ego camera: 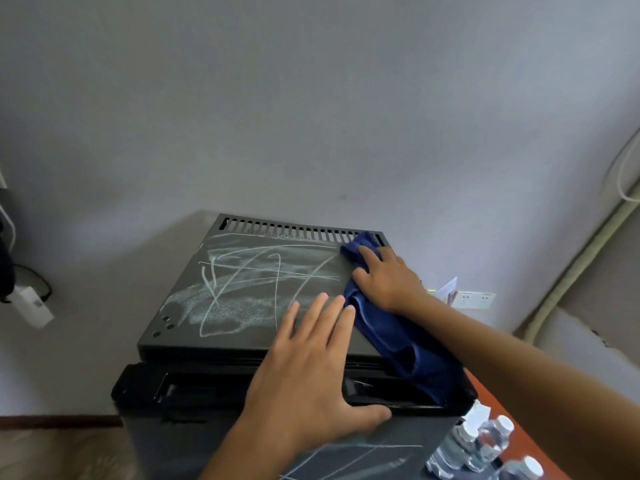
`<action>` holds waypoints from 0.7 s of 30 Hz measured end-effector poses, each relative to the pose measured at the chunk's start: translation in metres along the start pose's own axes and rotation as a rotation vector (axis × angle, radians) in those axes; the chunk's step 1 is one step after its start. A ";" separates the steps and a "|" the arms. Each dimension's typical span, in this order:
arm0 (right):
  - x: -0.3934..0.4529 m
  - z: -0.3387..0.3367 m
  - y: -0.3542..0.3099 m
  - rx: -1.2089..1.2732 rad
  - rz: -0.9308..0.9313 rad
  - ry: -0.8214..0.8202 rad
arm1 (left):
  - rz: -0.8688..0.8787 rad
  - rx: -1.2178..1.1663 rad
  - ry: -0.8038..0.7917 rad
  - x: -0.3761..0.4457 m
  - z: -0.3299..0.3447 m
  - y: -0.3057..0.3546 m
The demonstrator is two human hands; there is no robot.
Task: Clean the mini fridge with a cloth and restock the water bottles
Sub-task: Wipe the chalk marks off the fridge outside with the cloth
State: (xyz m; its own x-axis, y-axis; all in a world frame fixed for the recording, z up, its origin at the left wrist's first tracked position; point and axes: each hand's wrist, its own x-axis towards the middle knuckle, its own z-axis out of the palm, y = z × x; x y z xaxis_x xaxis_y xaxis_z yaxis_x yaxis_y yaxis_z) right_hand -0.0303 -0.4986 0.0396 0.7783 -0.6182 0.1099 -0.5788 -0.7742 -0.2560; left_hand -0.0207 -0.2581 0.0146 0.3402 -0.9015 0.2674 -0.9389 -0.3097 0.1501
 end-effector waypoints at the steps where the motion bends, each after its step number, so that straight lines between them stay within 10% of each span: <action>1: -0.022 -0.003 -0.001 -0.001 0.010 0.016 | 0.002 -0.002 0.000 0.000 0.000 0.000; 10: -0.162 -0.021 0.007 0.027 -0.114 -0.007 | 0.031 -0.070 0.011 -0.002 0.000 0.001; 21: -0.100 -0.003 -0.009 -0.281 -0.274 0.151 | 0.083 0.006 0.138 -0.023 0.002 -0.034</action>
State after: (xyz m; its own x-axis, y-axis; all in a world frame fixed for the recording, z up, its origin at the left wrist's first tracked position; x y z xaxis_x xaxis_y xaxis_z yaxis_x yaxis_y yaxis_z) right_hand -0.1035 -0.4306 0.0333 0.8806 -0.3806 0.2822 -0.4151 -0.9069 0.0721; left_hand 0.0035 -0.2271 0.0014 0.2652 -0.8740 0.4071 -0.9642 -0.2382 0.1167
